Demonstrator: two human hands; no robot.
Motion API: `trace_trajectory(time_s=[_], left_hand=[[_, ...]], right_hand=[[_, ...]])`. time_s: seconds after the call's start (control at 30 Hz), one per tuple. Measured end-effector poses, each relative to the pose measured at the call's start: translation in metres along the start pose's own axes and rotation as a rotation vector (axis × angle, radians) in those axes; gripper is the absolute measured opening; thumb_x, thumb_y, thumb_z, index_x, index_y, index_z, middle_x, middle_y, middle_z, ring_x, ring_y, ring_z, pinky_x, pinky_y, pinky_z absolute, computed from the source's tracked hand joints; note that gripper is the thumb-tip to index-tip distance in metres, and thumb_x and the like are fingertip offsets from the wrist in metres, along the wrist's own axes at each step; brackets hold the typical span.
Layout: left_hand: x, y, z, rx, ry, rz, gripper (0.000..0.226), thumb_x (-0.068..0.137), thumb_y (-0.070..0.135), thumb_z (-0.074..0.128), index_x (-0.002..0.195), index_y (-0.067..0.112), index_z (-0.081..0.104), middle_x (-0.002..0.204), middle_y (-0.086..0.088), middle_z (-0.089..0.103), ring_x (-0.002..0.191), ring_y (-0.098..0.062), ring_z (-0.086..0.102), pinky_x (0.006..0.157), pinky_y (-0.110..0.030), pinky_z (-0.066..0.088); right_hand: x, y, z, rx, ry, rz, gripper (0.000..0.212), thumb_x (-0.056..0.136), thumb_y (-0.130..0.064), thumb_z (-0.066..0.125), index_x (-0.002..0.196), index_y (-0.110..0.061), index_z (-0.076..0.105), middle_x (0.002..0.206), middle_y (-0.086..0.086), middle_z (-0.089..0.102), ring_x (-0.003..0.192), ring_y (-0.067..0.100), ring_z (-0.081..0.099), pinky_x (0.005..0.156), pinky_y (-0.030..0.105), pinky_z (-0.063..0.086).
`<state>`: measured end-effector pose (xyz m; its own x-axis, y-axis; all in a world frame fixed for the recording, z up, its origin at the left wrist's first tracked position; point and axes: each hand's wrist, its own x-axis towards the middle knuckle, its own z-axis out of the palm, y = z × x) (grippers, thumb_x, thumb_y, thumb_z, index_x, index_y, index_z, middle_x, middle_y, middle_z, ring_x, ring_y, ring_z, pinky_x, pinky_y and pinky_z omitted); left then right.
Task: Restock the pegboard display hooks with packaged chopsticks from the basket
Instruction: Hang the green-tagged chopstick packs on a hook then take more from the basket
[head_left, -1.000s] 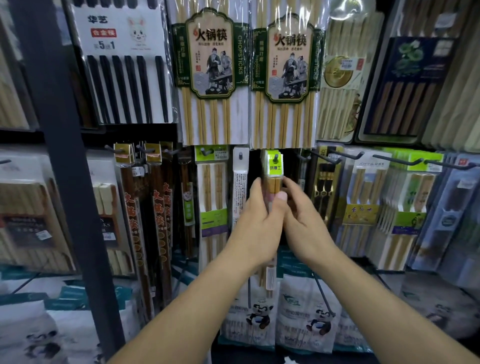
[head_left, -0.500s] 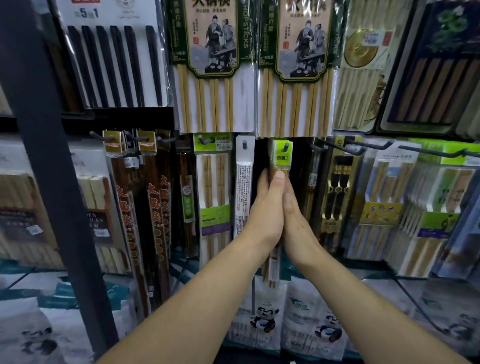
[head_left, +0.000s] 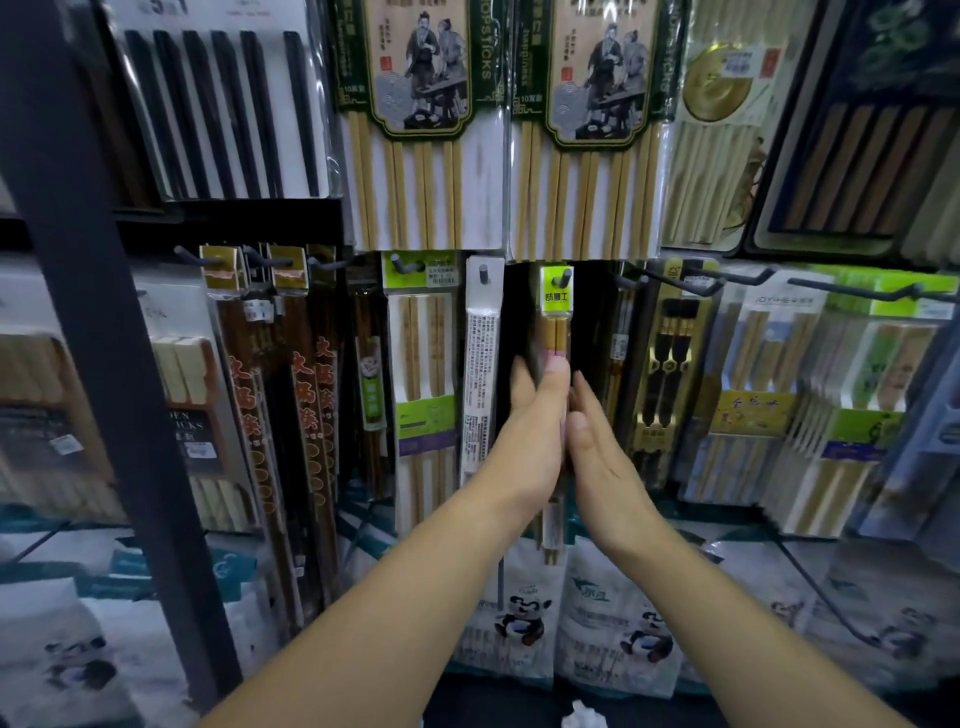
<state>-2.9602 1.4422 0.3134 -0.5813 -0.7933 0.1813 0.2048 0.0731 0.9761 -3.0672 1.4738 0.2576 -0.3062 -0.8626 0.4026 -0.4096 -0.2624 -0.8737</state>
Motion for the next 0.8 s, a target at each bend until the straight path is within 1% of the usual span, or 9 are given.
trace_trajectory(time_s=[0.1, 0.2, 0.23, 0.3, 0.33, 0.4, 0.5, 0.63, 0.8], left_hand=[[-0.048, -0.016, -0.011, 0.102, -0.068, -0.029, 0.083, 0.087, 0.082, 0.032, 0.158, 0.055, -0.003, 0.159, 0.036, 0.011, 0.13, 0.014, 0.016, 0.107, -0.023, 0.014], [-0.092, -0.045, -0.027, 0.127, -0.094, -0.019, 0.084, 0.073, 0.088, 0.05, 0.149, 0.063, 0.026, 0.139, 0.054, 0.03, 0.116, 0.035, 0.033, 0.097, -0.005, 0.033], [-0.1, -0.058, -0.033, 0.146, -0.077, -0.04, 0.07, 0.078, 0.08, 0.055, 0.143, 0.057, 0.042, 0.135, 0.049, 0.046, 0.113, 0.032, 0.044, 0.085, 0.0, 0.042], [-0.109, -0.089, -0.051, 0.216, 0.016, -0.105, 0.024, 0.097, 0.053, 0.059, 0.12, 0.046, 0.062, 0.112, 0.027, 0.071, 0.102, 0.012, 0.065, 0.079, -0.008, 0.052], [-0.114, -0.106, -0.061, 0.281, 0.077, -0.132, 0.01, 0.102, 0.043, 0.058, 0.11, 0.044, 0.064, 0.103, 0.019, 0.074, 0.096, 0.003, 0.069, 0.079, -0.015, 0.055], [-0.125, -0.144, -0.087, 0.45, 0.149, -0.209, 0.007, 0.104, 0.036, 0.057, 0.103, 0.039, 0.063, 0.093, 0.006, 0.072, 0.086, -0.01, 0.069, 0.075, -0.021, 0.053], [-0.149, -0.208, -0.13, 0.695, 0.24, -0.344, 0.01, 0.102, 0.027, 0.06, 0.109, 0.022, 0.063, 0.094, 0.002, 0.067, 0.092, -0.019, 0.067, 0.074, -0.026, 0.049], [-0.197, -0.274, -0.179, 1.055, 0.305, -0.588, 0.042, 0.1, 0.036, 0.059, 0.134, 0.01, 0.054, 0.127, -0.014, 0.056, 0.122, -0.037, 0.051, 0.101, -0.045, 0.045], [-0.247, -0.327, -0.207, 0.96, 0.354, -0.803, 0.052, 0.104, 0.053, 0.042, 0.133, 0.01, 0.049, 0.127, -0.02, 0.059, 0.123, -0.042, 0.054, 0.101, -0.051, 0.046]], right_hand=[[-0.033, 0.006, -0.005, -0.031, 0.099, 0.043, 0.06, 0.1, -0.069, 0.031, 0.156, -0.047, 0.026, 0.158, -0.027, 0.031, 0.143, -0.007, 0.031, 0.113, 0.024, 0.029], [-0.067, 0.019, -0.004, -0.111, 0.166, 0.092, 0.039, 0.102, -0.052, 0.041, 0.139, -0.041, 0.049, 0.139, -0.023, 0.051, 0.121, -0.016, 0.047, 0.095, 0.017, 0.041], [-0.077, 0.026, -0.003, -0.134, 0.174, 0.118, 0.029, 0.103, -0.047, 0.046, 0.13, -0.041, 0.054, 0.13, -0.023, 0.056, 0.112, -0.017, 0.051, 0.088, 0.015, 0.043], [-0.101, 0.044, 0.004, -0.16, 0.147, 0.188, 0.017, 0.103, -0.04, 0.051, 0.117, -0.04, 0.061, 0.112, -0.024, 0.063, 0.099, -0.014, 0.057, 0.077, 0.014, 0.046], [-0.113, 0.055, 0.009, -0.161, 0.115, 0.235, 0.013, 0.103, -0.037, 0.053, 0.112, -0.042, 0.062, 0.105, -0.023, 0.065, 0.094, -0.011, 0.059, 0.071, 0.013, 0.048], [-0.14, 0.08, 0.024, -0.174, 0.041, 0.335, 0.012, 0.104, -0.034, 0.053, 0.102, -0.043, 0.062, 0.095, -0.016, 0.068, 0.086, 0.0, 0.063, 0.064, 0.017, 0.052], [-0.182, 0.123, 0.052, -0.206, -0.06, 0.462, 0.013, 0.103, -0.027, 0.057, 0.096, -0.034, 0.064, 0.089, -0.003, 0.068, 0.082, 0.016, 0.066, 0.073, 0.033, 0.053], [-0.236, 0.181, 0.094, -0.299, -0.257, 0.62, 0.01, 0.101, -0.018, 0.059, 0.093, -0.02, 0.064, 0.087, 0.004, 0.067, 0.083, 0.023, 0.063, 0.073, 0.027, 0.044], [-0.294, 0.243, 0.133, -0.44, -0.45, 0.773, 0.012, 0.097, -0.017, 0.064, 0.105, -0.014, 0.073, 0.1, 0.003, 0.074, 0.095, 0.023, 0.068, 0.082, 0.032, 0.052]])
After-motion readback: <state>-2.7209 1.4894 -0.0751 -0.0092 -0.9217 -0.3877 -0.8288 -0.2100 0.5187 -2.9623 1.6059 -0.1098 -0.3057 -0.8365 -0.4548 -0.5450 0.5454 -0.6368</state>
